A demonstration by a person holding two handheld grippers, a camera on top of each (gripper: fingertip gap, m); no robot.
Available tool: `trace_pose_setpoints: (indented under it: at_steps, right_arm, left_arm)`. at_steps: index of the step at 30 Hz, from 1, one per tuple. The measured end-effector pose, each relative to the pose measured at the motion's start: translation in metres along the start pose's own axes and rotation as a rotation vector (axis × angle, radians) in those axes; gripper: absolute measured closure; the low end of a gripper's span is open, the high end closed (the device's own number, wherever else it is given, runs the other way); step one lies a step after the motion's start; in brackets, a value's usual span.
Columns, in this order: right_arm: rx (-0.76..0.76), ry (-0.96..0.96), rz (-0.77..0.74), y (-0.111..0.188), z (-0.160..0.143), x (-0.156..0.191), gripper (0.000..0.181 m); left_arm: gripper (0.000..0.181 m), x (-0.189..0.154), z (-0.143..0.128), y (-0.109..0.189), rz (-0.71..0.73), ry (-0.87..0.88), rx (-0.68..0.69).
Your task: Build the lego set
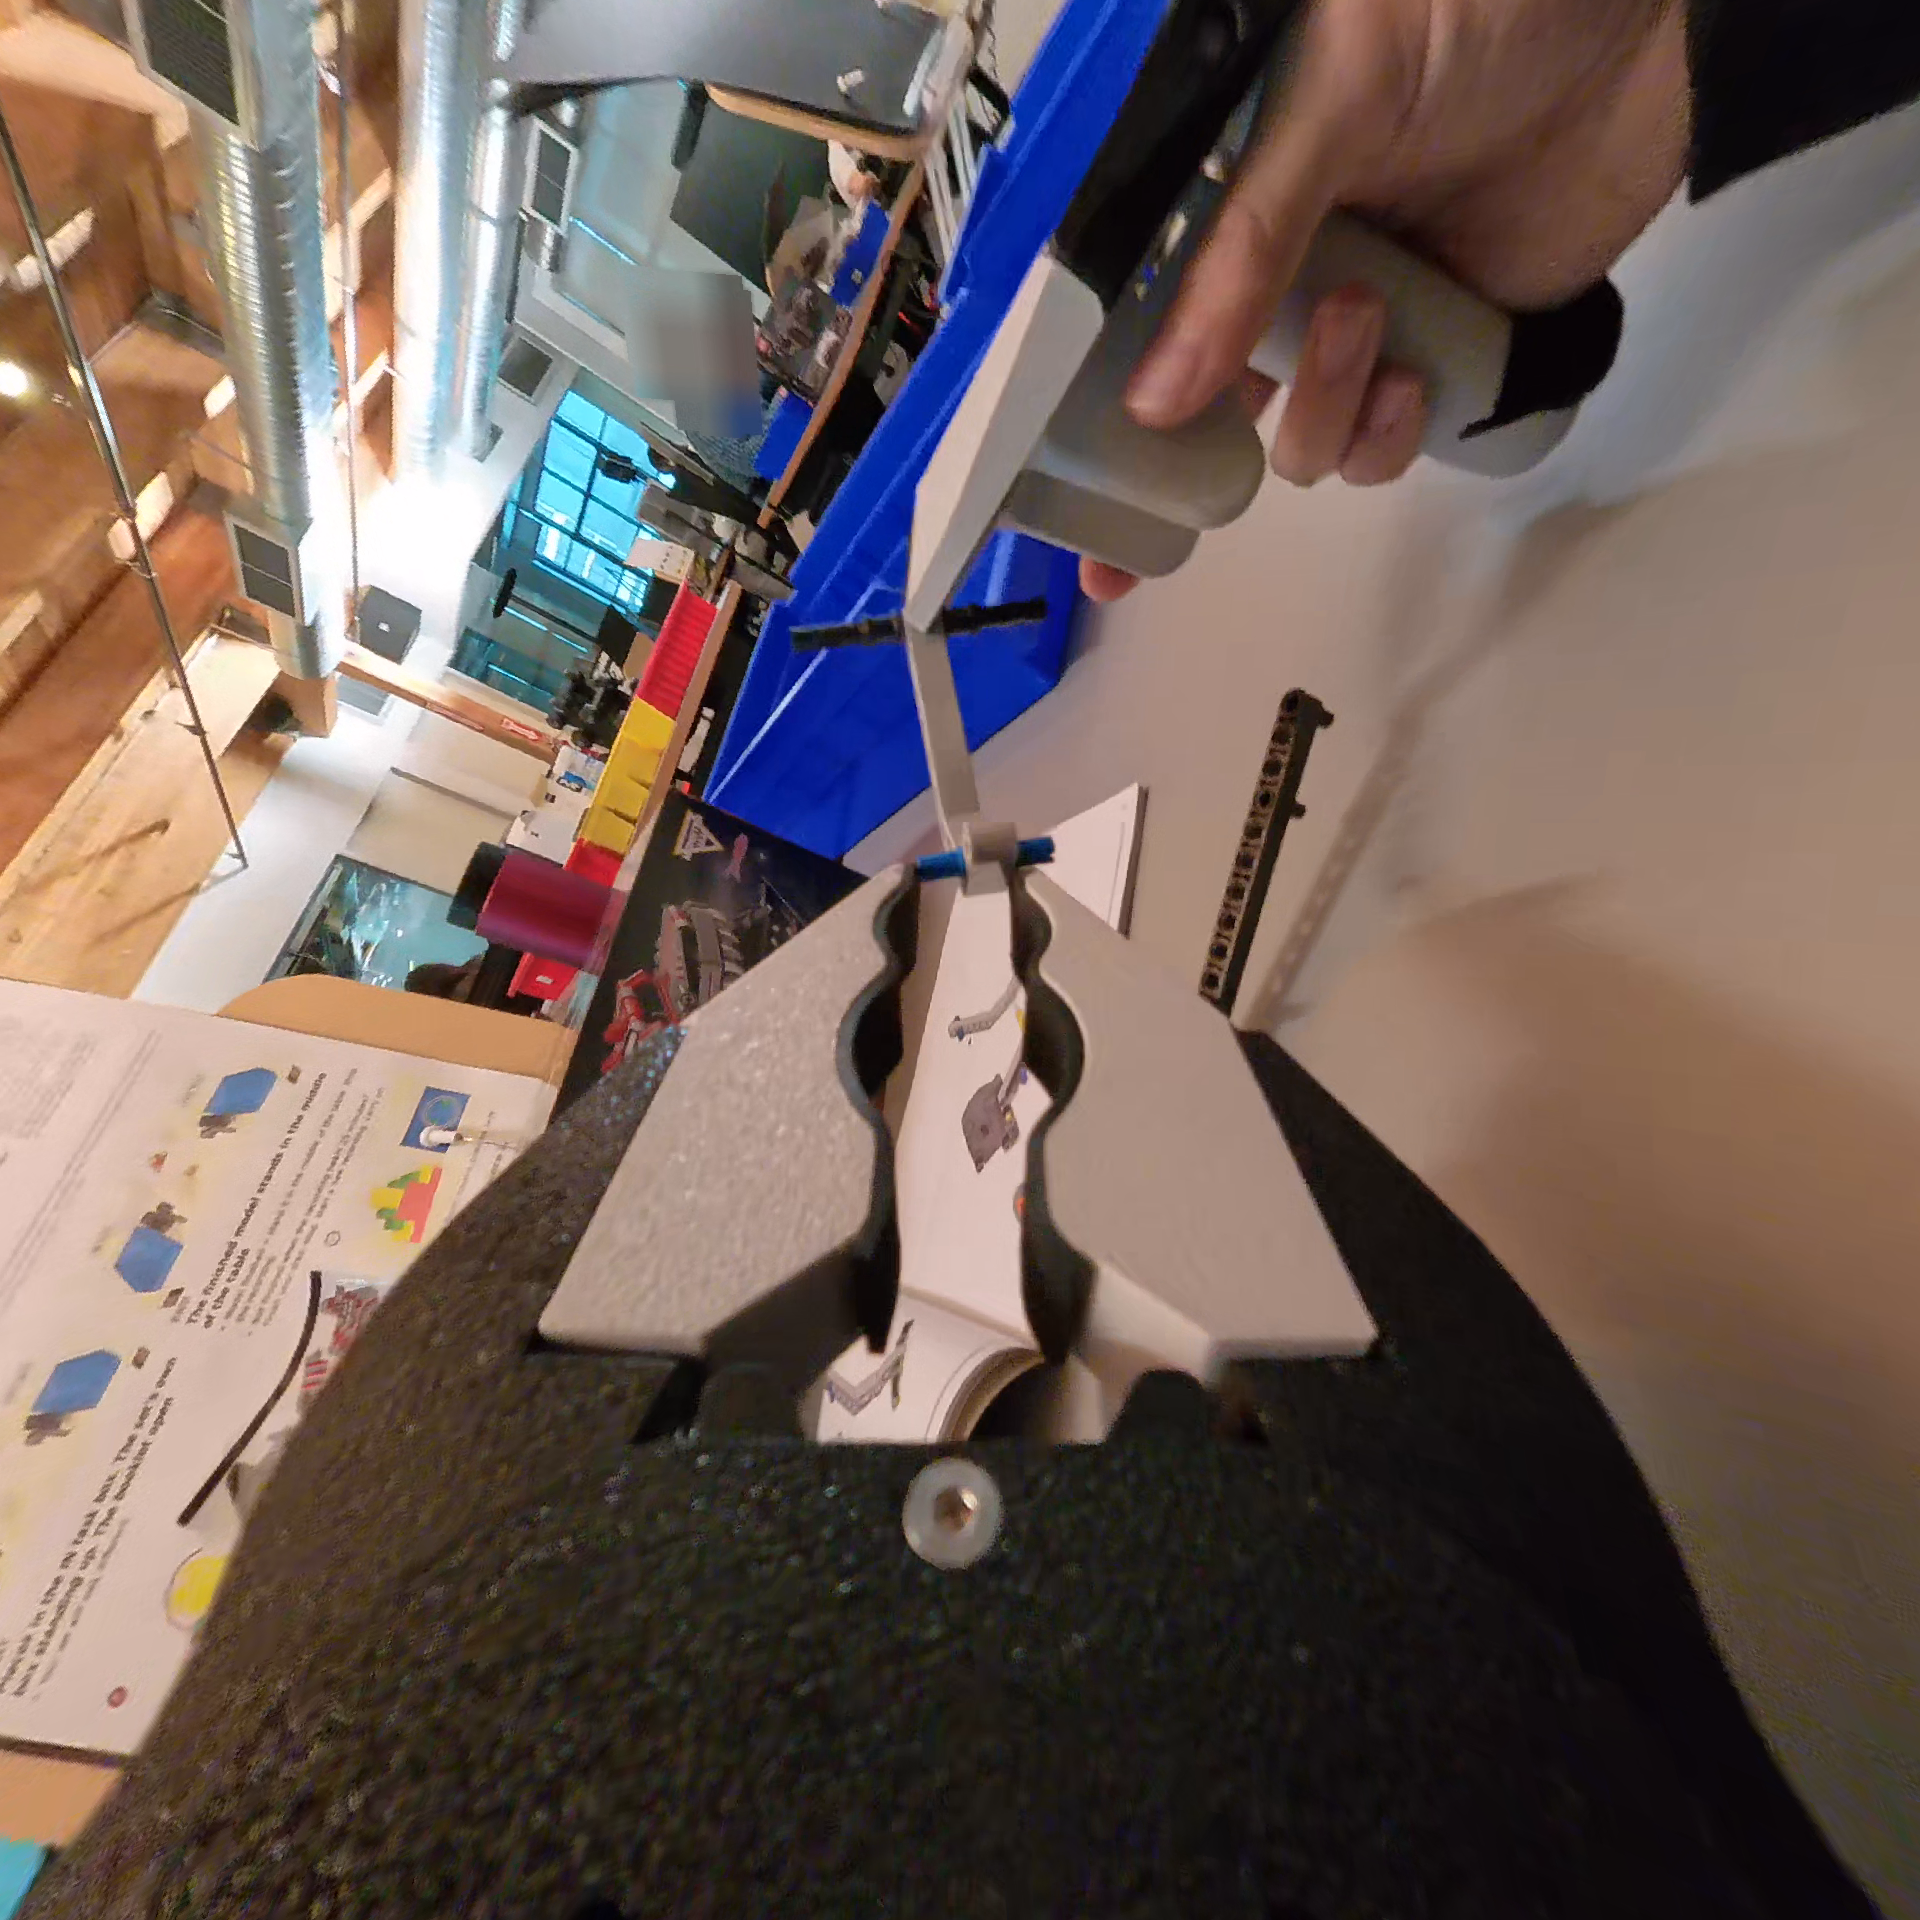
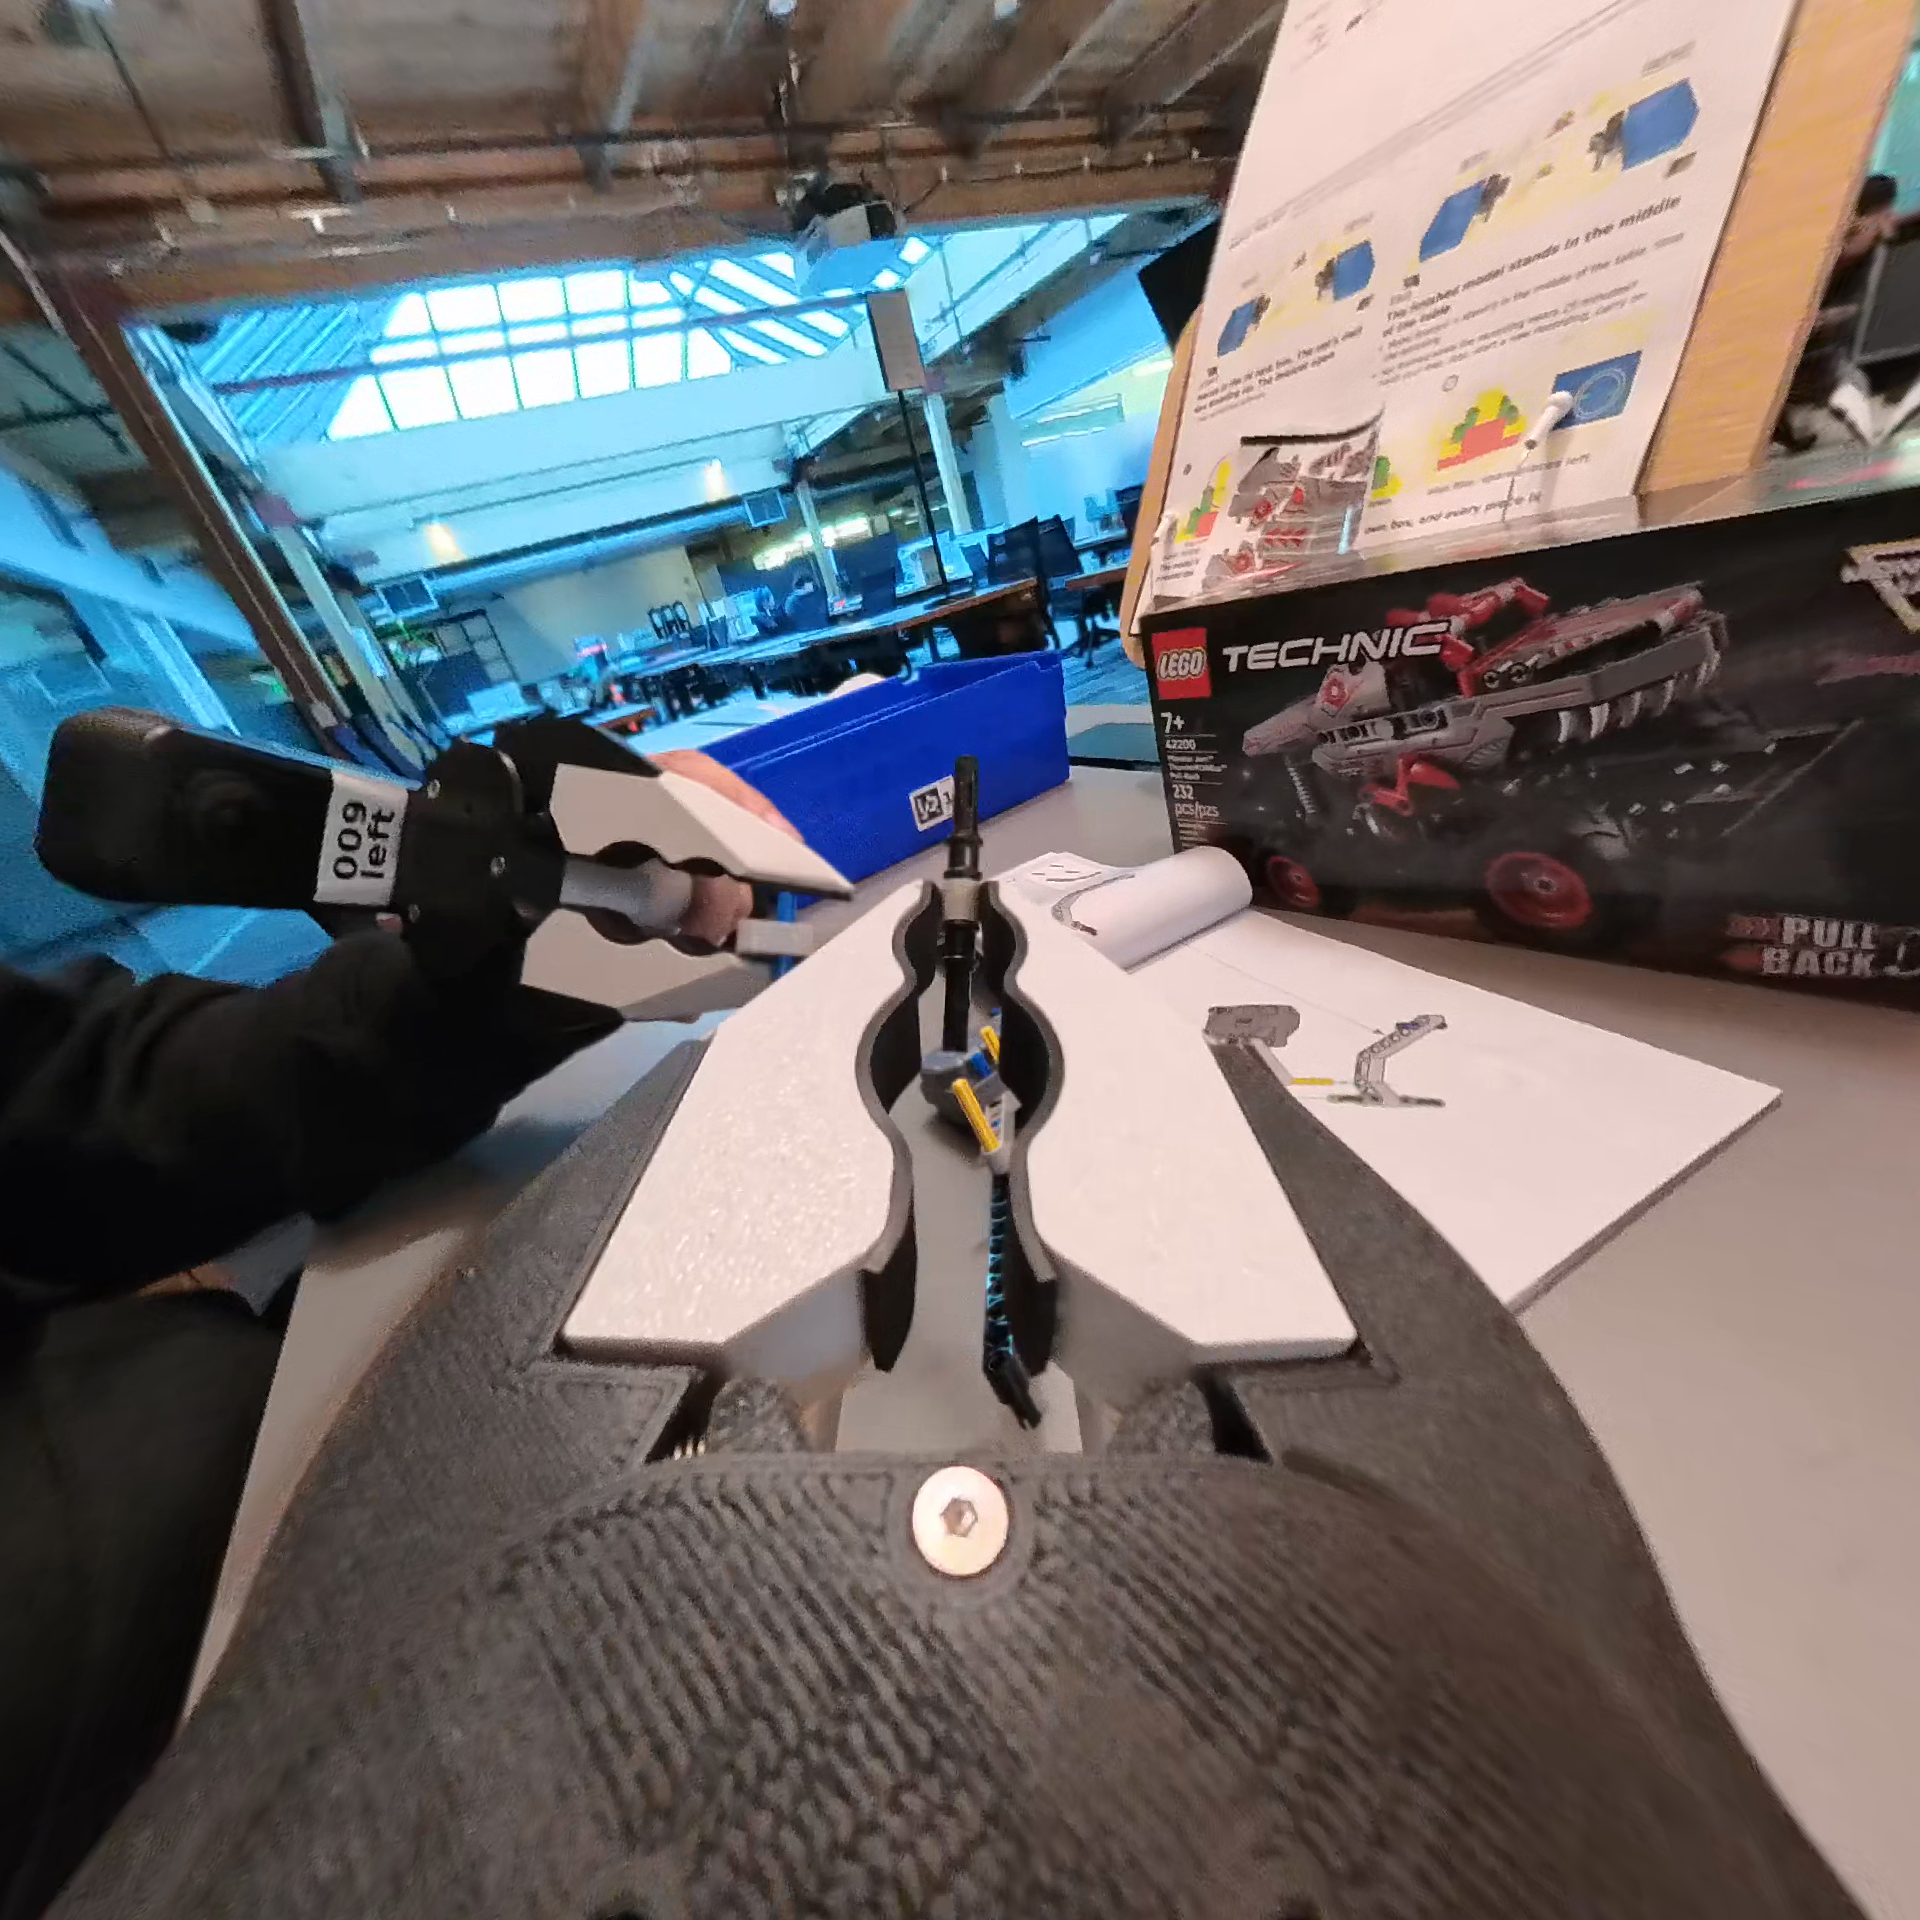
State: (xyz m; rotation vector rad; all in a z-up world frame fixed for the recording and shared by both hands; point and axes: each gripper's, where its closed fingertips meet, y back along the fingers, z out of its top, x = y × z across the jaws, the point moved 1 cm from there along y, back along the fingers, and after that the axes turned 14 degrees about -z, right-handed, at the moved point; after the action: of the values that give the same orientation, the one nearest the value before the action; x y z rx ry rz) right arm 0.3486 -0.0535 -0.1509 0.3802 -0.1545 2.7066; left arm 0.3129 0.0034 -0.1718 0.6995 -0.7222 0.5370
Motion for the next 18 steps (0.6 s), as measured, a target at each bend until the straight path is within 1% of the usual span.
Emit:
trace_pose_setpoints:
  at_steps: [1, 2, 3, 4, 6, 7, 8, 11, 12, 14, 16, 18]
  right_arm:
    - [0.012, -0.019, -0.006, 0.0, -0.001, -0.002, 0.176]
    - [0.016, -0.025, -0.008, -0.001, -0.001, -0.002, 0.176]
    - [0.011, -0.03, -0.017, -0.001, 0.0, -0.003, 0.176]
    - [0.015, -0.041, -0.029, -0.002, 0.0, -0.004, 0.176]
    - [0.034, -0.062, -0.028, -0.004, -0.002, -0.003, 0.176]
    - [0.04, -0.07, -0.035, -0.006, -0.003, -0.004, 0.176]
    - [0.043, -0.077, -0.043, -0.007, -0.003, -0.004, 0.177]
    - [0.045, -0.087, -0.042, -0.006, -0.003, -0.004, 0.177]
    - [0.053, -0.079, -0.036, -0.005, -0.004, -0.003, 0.176]
    - [0.036, -0.03, -0.002, -0.001, -0.002, 0.001, 0.172]
    - [0.008, 0.033, 0.026, 0.006, 0.002, 0.005, 0.151]
    - [0.003, 0.15, 0.035, 0.015, 0.001, 0.008, 0.146]
  left_arm:
    - [0.167, 0.0, 0.002, 0.0, 0.003, 0.01, -0.02]
    - [0.162, -0.002, 0.002, -0.001, -0.015, 0.026, -0.035]
    - [0.151, -0.005, 0.001, -0.002, -0.032, 0.04, -0.04]
    - [0.144, -0.005, 0.0, -0.003, -0.028, 0.044, -0.04]
    - [0.147, -0.005, 0.0, -0.004, -0.023, 0.037, -0.04]
    - [0.156, -0.005, -0.001, -0.005, -0.022, 0.041, -0.033]
    - [0.158, -0.004, -0.002, -0.005, -0.019, 0.041, -0.029]
    - [0.158, -0.002, -0.002, -0.005, -0.056, 0.087, -0.054]
    - [0.158, -0.003, 0.0, -0.004, -0.097, 0.136, -0.086]
    - [0.158, 0.001, 0.0, -0.001, -0.193, 0.301, -0.166]
    - [0.158, 0.006, 0.001, 0.004, -0.332, 0.494, -0.263]
    - [0.158, 0.01, -0.004, 0.006, -0.516, 0.74, -0.313]
